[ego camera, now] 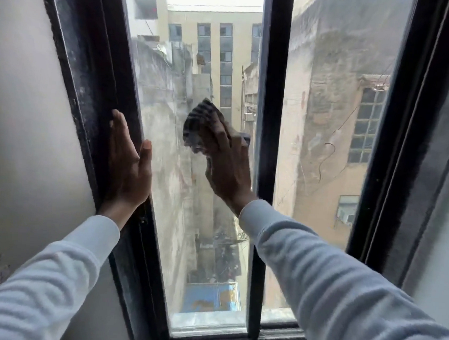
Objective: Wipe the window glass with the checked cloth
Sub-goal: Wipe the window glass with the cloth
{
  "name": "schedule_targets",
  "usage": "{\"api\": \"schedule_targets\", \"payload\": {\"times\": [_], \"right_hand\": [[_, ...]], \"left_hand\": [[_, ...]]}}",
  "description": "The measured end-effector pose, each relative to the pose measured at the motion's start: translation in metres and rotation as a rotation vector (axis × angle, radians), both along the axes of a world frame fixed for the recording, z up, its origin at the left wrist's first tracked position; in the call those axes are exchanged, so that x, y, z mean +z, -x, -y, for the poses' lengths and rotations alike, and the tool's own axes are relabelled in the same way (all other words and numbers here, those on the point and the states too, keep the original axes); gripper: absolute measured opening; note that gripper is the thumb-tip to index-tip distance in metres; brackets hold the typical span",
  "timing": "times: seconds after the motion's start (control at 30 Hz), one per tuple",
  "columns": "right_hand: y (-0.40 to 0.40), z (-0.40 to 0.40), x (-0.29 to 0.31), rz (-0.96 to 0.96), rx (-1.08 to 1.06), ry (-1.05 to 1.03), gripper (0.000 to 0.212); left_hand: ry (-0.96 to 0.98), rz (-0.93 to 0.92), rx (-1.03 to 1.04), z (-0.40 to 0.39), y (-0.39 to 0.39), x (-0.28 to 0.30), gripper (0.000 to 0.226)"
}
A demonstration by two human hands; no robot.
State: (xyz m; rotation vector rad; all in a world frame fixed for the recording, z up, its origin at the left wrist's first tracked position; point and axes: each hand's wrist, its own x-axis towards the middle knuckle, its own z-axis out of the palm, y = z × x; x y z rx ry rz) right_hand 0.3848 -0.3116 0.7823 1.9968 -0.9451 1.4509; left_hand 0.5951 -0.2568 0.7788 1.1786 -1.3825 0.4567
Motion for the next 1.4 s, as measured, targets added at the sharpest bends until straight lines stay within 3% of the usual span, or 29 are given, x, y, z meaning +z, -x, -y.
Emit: {"api": "schedule_targets", "payload": {"times": [0.07,0.13,0.2,0.3,0.4,0.53,0.63,0.7,0.8,0.83,0.93,0.97,1.03,1.1,1.17,1.23,1.3,1.33,1.4], "right_hand": [[0.005,-0.009,-0.060,-0.079,0.009,-0.084,0.074],[0.019,-0.014,-0.110,-0.409,0.059,-0.048,0.071],[0.041,-0.015,-0.113,-0.541,0.096,-0.029,0.068],[0.087,-0.019,-0.072,-0.216,0.068,0.014,0.073],[0.159,-0.001,-0.017,0.141,-0.052,0.119,0.059],[0.223,0.053,0.006,0.357,-0.199,-0.147,0.061],[0.205,0.061,-0.042,0.259,-0.238,-0.259,0.084],[0.190,0.059,-0.047,0.079,-0.169,-0.253,0.076],[0.198,0.070,-0.007,-0.049,-0.179,-0.186,0.066],[0.206,0.078,0.001,0.021,-0.186,-0.192,0.066],[0.206,0.059,-0.036,0.535,-0.245,-0.361,0.071],[0.194,0.046,-0.061,0.566,-0.251,-0.448,0.070],[0.178,0.027,-0.102,0.263,-0.187,-0.603,0.063],[0.188,0.046,-0.094,-0.050,-0.191,-0.315,0.068],[0.210,0.074,-0.055,-0.162,-0.214,-0.127,0.070],[0.225,0.084,-0.036,0.077,-0.267,-0.182,0.070],[0.215,0.072,-0.064,0.463,-0.282,-0.405,0.075],[0.201,0.061,-0.087,0.529,-0.275,-0.510,0.075],[0.176,0.046,-0.126,0.296,-0.278,-0.594,0.071]], "left_hand": [[-0.041,-0.042,0.005,-0.009,0.005,0.005,0.079],[-0.062,-0.053,0.081,-0.017,0.013,0.012,0.082],[-0.052,0.034,0.151,-0.022,0.029,0.019,0.083],[-0.106,0.289,0.145,-0.024,0.073,0.025,0.081],[-0.152,0.573,0.082,-0.020,0.131,0.024,0.094],[-0.228,0.793,0.141,0.002,0.196,0.011,0.130],[-0.313,0.847,0.310,0.020,0.208,-0.001,0.148],[-0.263,0.875,0.425,0.027,0.205,-0.007,0.152],[-0.196,0.937,0.561,0.030,0.205,-0.014,0.153],[-0.180,0.949,0.595,0.031,0.206,-0.014,0.153],[-0.181,0.959,0.624,0.030,0.207,-0.013,0.154],[-0.185,0.959,0.638,0.031,0.206,-0.012,0.155],[-0.203,0.966,0.657,0.032,0.207,-0.012,0.157],[-0.200,0.967,0.673,0.033,0.208,-0.012,0.158],[-0.195,0.957,0.658,0.033,0.206,-0.013,0.157],[-0.195,0.948,0.626,0.032,0.204,-0.012,0.156],[-0.214,0.944,0.609,0.030,0.203,-0.011,0.157],[-0.218,0.943,0.615,0.031,0.204,-0.011,0.157],[-0.236,0.940,0.613,0.030,0.206,-0.009,0.157]]}}
